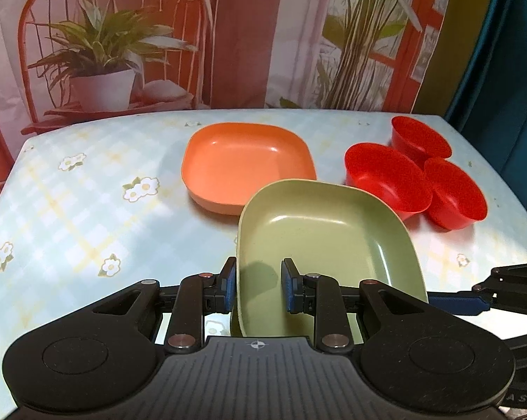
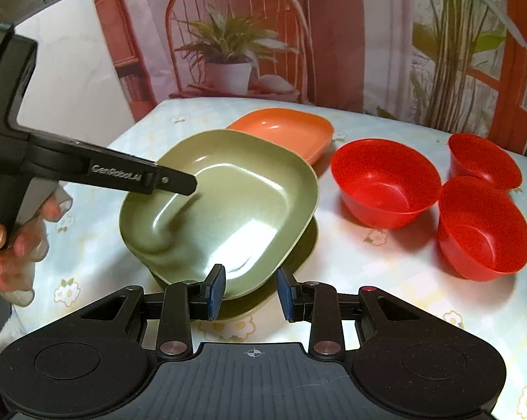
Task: Organize plates and bowls
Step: 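Lower the green plate onto the other green plate and open the left gripper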
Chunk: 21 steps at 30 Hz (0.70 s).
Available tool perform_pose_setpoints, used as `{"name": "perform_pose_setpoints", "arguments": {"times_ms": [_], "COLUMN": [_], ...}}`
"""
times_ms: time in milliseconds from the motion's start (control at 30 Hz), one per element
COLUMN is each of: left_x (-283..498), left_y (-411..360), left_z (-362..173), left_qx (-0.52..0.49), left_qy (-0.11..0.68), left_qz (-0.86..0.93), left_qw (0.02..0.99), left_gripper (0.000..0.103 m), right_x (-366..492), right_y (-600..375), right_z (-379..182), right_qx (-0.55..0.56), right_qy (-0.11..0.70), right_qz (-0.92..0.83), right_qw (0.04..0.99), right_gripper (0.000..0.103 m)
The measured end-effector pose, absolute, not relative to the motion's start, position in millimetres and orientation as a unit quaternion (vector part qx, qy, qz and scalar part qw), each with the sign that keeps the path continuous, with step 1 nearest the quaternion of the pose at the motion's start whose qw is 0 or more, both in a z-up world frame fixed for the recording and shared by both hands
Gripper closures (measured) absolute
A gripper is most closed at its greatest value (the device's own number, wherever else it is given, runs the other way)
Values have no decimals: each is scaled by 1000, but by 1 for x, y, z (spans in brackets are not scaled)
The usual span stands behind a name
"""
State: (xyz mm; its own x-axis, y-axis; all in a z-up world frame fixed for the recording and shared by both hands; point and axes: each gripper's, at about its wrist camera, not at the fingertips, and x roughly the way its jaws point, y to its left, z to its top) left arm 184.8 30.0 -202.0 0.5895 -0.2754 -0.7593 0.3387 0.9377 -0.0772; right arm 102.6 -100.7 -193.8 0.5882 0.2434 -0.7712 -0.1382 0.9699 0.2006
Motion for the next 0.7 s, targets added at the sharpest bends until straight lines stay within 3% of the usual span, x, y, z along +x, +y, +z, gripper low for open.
{"name": "perform_pose_setpoints", "arguments": {"times_ms": [700], "left_x": [193], "left_y": [18], "left_z": [-221], "left_qx": [72], "left_qy": [426], "left_qz": [-161], "left_qw": [887], "left_gripper": [75], "right_x": [103], "right_y": [-94], "right_z": [-203], "right_qx": [46], "right_qy": [455], "right_qz": [106], "right_qw": [883], "right_gripper": [71]}}
